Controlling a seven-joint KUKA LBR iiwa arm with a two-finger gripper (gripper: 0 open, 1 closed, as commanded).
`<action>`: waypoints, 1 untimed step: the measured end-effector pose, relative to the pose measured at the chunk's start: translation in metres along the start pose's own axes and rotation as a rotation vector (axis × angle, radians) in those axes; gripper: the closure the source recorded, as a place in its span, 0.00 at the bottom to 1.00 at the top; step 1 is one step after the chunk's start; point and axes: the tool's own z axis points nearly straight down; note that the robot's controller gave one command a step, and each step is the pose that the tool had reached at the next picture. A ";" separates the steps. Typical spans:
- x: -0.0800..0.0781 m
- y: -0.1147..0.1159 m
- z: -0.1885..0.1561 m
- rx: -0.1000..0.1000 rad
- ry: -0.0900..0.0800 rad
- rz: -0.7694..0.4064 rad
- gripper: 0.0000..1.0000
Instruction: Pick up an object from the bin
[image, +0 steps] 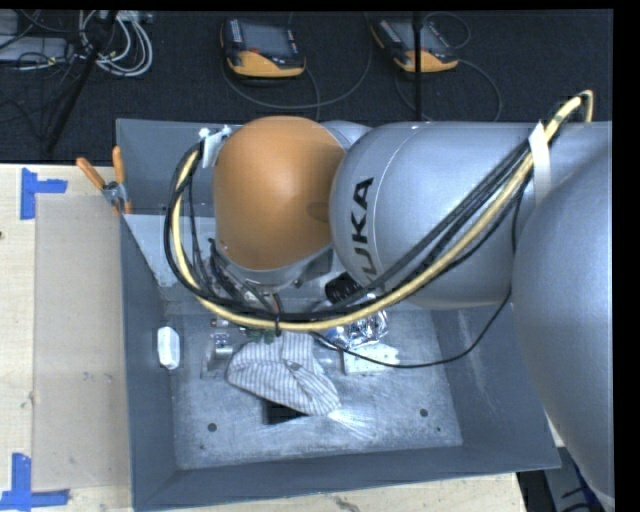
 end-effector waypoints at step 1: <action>-0.002 -0.001 -0.005 -0.001 -0.007 0.004 0.00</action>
Offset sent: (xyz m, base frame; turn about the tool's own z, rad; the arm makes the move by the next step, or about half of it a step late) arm -0.0827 -0.0714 -0.0786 -0.0353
